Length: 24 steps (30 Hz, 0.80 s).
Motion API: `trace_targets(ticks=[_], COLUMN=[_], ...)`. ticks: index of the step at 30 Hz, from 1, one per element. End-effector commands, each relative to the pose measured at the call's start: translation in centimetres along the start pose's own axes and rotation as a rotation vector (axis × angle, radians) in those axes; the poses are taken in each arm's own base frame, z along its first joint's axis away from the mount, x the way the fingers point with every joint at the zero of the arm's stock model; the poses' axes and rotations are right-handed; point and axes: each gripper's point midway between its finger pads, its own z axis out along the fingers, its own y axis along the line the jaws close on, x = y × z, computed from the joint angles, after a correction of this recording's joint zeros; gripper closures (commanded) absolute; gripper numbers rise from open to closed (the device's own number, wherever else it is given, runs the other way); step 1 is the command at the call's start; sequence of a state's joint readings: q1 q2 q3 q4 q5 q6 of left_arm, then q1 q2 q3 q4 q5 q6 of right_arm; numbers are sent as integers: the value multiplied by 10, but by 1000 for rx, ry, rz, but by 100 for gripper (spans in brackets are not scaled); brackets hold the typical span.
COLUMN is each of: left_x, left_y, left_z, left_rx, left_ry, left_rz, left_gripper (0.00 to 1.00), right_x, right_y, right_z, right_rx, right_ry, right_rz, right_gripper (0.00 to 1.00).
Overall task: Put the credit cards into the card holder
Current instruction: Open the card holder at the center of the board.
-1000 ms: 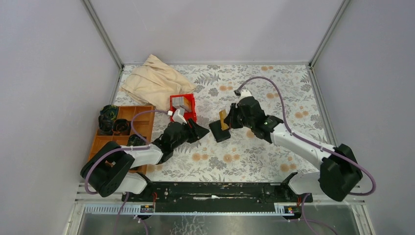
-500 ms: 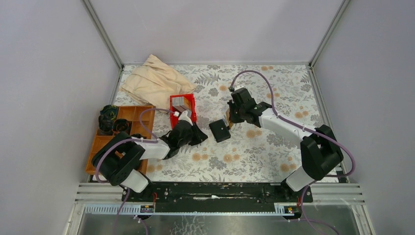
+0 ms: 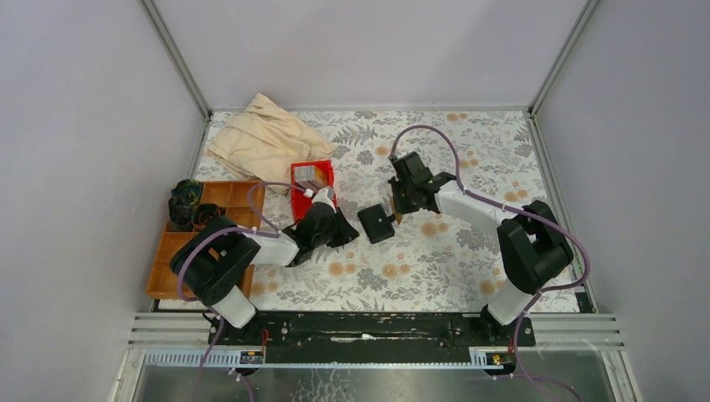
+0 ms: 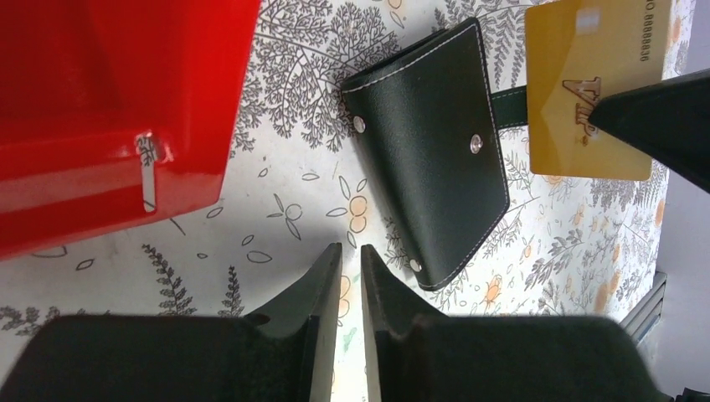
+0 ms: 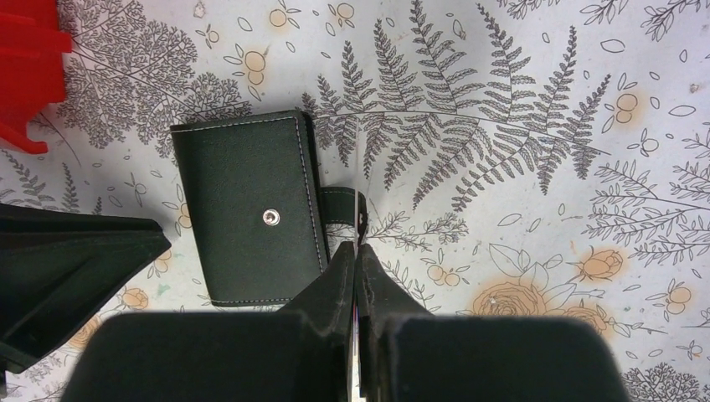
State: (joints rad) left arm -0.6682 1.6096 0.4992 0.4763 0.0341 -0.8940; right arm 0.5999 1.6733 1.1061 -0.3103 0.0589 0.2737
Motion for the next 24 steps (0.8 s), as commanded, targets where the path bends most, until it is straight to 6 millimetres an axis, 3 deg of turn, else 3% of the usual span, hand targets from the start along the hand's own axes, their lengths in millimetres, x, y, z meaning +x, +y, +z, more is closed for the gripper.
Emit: trace_targets(ticks=[1,16,24], left_x=[-2,2,5], left_y=[-2,0,5], left_z=[7,23,27], left_rx=[-9,-28,-47], left_ry=[-4,32,45], left_rz=[32,51,64], left_gripper=[79,78,78], right_x=[-7,6,2], right_y=[2,8,9], right_z=[6,21,15], right_rx=[-31,-157,-218], right_ry=[-15,-6,-36], right_rz=[-15,83,147], right_gripper=[100,100,100])
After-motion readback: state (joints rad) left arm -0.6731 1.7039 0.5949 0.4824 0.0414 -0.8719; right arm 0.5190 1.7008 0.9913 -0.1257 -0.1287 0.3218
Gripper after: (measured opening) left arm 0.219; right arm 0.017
